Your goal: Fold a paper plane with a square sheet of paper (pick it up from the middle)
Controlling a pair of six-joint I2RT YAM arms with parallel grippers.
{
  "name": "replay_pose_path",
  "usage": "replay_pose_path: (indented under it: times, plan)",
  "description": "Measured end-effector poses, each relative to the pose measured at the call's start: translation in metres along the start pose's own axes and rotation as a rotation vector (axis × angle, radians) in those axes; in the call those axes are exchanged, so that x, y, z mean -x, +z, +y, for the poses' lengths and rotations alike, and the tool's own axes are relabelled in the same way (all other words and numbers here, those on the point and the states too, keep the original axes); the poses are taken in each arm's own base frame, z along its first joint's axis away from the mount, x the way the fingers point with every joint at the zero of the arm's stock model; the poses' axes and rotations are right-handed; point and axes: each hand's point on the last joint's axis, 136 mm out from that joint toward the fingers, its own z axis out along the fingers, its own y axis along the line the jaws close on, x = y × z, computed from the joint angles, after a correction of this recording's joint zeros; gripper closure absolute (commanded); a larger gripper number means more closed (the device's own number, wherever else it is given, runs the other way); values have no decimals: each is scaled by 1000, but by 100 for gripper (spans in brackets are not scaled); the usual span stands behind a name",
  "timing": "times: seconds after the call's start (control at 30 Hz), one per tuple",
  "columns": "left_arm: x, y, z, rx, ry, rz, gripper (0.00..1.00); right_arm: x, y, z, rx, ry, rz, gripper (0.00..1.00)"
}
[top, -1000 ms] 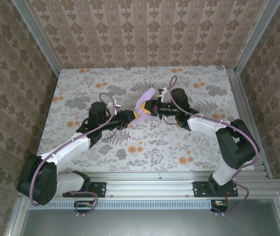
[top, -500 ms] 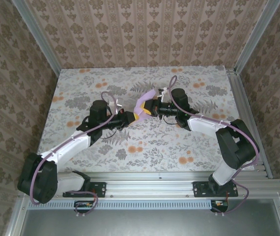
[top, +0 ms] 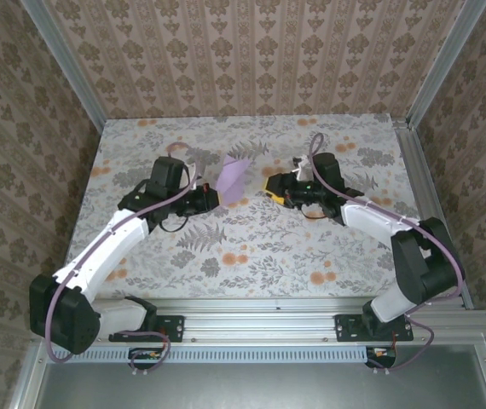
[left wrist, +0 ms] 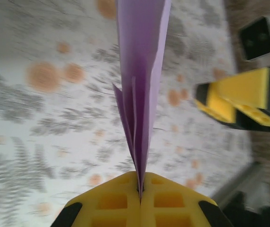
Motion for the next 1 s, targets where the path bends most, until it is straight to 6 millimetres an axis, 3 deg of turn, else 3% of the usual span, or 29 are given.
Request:
replay_pose_path:
  times: [0.17,0.4,0.53,0.77,1.0]
  plan:
    - [5,-18,26,426,253,14,100,6,-19,-24,-103,-22,-28,52]
    - [3,-19,51,871,549,115,99,15,-42,-41,-175,-35,-61,51]
    - [-10,4,50,1000,719,196,98,24,-58,-49,-194,-29,-98,51]
    - [-57,56,38,1072,974,340,93,28,-70,-66,-219,-2,-109,51]
    - [-103,98,22,1017,1121,432,75,27,-73,-70,-213,4,-102,51]
